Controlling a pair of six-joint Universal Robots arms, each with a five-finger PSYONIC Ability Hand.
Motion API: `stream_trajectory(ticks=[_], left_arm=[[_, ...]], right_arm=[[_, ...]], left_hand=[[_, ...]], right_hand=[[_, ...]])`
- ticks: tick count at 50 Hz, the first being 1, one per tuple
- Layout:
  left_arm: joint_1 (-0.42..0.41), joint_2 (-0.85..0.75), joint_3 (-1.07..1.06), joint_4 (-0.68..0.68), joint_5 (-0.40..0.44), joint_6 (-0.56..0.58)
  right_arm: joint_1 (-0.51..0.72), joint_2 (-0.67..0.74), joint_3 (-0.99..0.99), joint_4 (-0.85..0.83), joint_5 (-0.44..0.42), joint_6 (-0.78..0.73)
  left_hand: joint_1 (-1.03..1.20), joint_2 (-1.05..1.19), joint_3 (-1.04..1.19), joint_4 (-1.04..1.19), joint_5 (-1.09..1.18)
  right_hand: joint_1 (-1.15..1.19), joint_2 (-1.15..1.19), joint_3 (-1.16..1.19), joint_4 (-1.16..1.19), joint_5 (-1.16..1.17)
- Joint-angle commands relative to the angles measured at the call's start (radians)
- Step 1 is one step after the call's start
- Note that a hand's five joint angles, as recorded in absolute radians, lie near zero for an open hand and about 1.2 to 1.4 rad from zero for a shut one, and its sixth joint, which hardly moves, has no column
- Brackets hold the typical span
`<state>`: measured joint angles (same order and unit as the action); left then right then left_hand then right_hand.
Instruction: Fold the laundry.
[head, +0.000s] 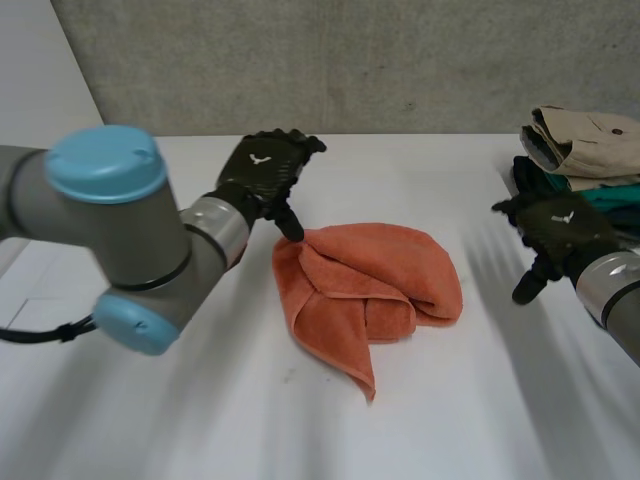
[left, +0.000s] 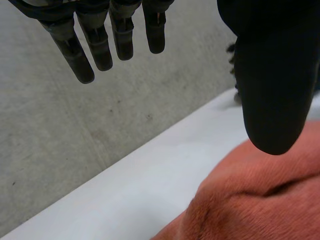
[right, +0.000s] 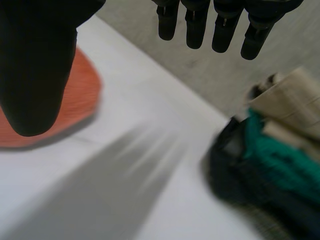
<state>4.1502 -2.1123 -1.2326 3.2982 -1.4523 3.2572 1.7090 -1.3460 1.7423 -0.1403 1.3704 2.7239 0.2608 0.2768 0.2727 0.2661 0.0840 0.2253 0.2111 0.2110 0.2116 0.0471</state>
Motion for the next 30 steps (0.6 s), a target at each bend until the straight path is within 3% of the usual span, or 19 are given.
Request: stream_trajectory(ticks=[1,8,13,22,26,29,30], left_arm=[[0.015,0.176,-0.241,-0.015,-0.078,-0.18],[0.021,0.204,-0.427,-0.029,-0.122,-0.362],[0.022,0.19,-0.482,-0.031,-0.117,-0.468],[0.024,0.107,-0.461,-0.026,-0.103,-0.583],[0.015,0.065,-0.421,-0.023,-0.1,-0.591],[0.013,0.028,-0.386,-0.014,-0.105,-0.593],[0.013,0.017,-0.377,-0.012,-0.106,-0.593]], right_arm=[[0.041,-0.001,-0.03,0.237,-0.028,0.163],[0.168,0.042,0.002,0.182,-0.068,0.371],[0.233,0.148,-0.015,0.065,-0.051,0.415],[0.336,0.306,-0.142,-0.001,0.085,0.404],[0.356,0.37,-0.199,-0.004,0.13,0.404],[0.374,0.398,-0.227,-0.018,0.142,0.404],[0.38,0.395,-0.222,-0.039,0.145,0.404]], left_hand=[[0.026,0.01,0.014,0.021,0.028],[0.126,0.11,0.114,0.12,0.128],[0.199,0.183,0.187,0.194,0.202],[0.182,0.166,0.17,0.177,0.184],[0.135,0.119,0.123,0.13,0.137],[0.12,0.104,0.108,0.115,0.122],[0.12,0.104,0.108,0.115,0.122]], right_hand=[[-0.051,-0.037,-0.036,-0.037,-0.047],[0.203,0.217,0.217,0.216,0.206],[0.282,0.297,0.297,0.296,0.286],[0.406,0.42,0.42,0.419,0.409],[0.599,0.613,0.613,0.613,0.603],[1.132,1.146,1.146,1.146,1.136],[1.171,1.185,1.185,1.184,1.174]])
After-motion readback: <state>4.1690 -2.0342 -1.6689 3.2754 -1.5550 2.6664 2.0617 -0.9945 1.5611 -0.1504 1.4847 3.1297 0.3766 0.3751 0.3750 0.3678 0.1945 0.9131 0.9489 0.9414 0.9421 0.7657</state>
